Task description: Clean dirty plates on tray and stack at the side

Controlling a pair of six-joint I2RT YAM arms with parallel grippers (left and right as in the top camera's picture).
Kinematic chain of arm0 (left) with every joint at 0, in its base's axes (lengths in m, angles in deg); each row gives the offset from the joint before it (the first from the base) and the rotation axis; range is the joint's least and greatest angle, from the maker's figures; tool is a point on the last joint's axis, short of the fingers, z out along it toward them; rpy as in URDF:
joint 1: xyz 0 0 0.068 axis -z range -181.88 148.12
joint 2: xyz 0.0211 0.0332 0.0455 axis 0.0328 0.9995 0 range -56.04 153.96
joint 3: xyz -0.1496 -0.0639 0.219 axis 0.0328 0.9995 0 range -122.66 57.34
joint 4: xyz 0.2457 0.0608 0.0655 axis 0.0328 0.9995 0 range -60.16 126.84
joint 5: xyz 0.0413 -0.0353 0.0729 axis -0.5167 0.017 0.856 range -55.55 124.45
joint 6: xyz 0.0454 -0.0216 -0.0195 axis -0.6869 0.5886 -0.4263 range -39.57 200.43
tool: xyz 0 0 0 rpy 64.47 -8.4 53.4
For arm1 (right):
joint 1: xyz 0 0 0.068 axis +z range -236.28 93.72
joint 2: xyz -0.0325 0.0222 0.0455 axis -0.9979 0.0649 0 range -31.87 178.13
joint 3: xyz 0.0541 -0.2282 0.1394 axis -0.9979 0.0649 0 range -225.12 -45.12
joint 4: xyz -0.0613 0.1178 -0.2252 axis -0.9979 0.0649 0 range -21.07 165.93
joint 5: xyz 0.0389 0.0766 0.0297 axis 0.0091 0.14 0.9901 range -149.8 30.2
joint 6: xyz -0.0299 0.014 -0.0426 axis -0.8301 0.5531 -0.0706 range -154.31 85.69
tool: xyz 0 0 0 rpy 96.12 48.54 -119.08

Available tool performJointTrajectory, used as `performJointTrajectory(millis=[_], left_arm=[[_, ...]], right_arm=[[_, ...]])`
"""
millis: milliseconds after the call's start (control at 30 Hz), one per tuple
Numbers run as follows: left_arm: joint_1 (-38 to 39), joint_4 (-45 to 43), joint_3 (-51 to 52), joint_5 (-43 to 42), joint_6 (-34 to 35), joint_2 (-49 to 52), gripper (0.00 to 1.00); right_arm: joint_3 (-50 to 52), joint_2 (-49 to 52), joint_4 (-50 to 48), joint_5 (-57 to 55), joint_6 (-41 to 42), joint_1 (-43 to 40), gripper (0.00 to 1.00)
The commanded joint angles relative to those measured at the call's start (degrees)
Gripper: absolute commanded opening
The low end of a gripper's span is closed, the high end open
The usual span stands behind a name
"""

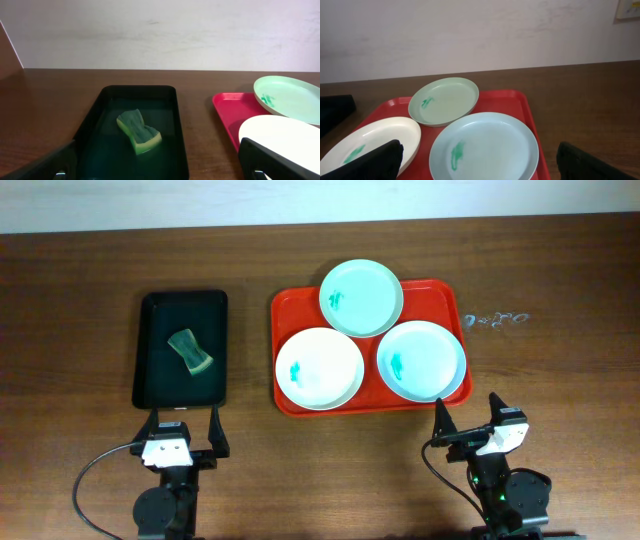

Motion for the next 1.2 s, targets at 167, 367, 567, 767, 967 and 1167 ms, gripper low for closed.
performJointTrajectory(millis=[167, 367, 567, 767, 967, 1167], left_arm=[[0.26, 0.04, 0.31, -0.61, -0.92, 0.0, 0.99], [0.26, 0.04, 0.31, -0.61, -0.9, 0.0, 0.99], [0.26, 0.04, 0.31, -0.61, -0.92, 0.0, 0.99], [0.26, 0.04, 0.31, -0.61, -0.9, 0.0, 0.99], [0.26, 0.04, 0.31, -0.61, -0.92, 0.0, 0.99], [0.26, 0.04, 0.31, -0.61, -0.9, 0.0, 0.99]], right_arm=[[0.46, -0.22, 0.04, -0.48, 0.04, 0.52, 0.99], [0.46, -0.22, 0.04, -0.48, 0.04, 0.52, 0.99], [0.46, -0.22, 0.04, -0.48, 0.04, 0.52, 0.98], [0.46, -0.22, 0.04, -0.48, 0.04, 0.52, 0.99], [0.46, -0.22, 0.04, -0.48, 0.04, 0.52, 0.99], [0.46, -0.22, 0.04, -0.48, 0.04, 0.52, 0.99]])
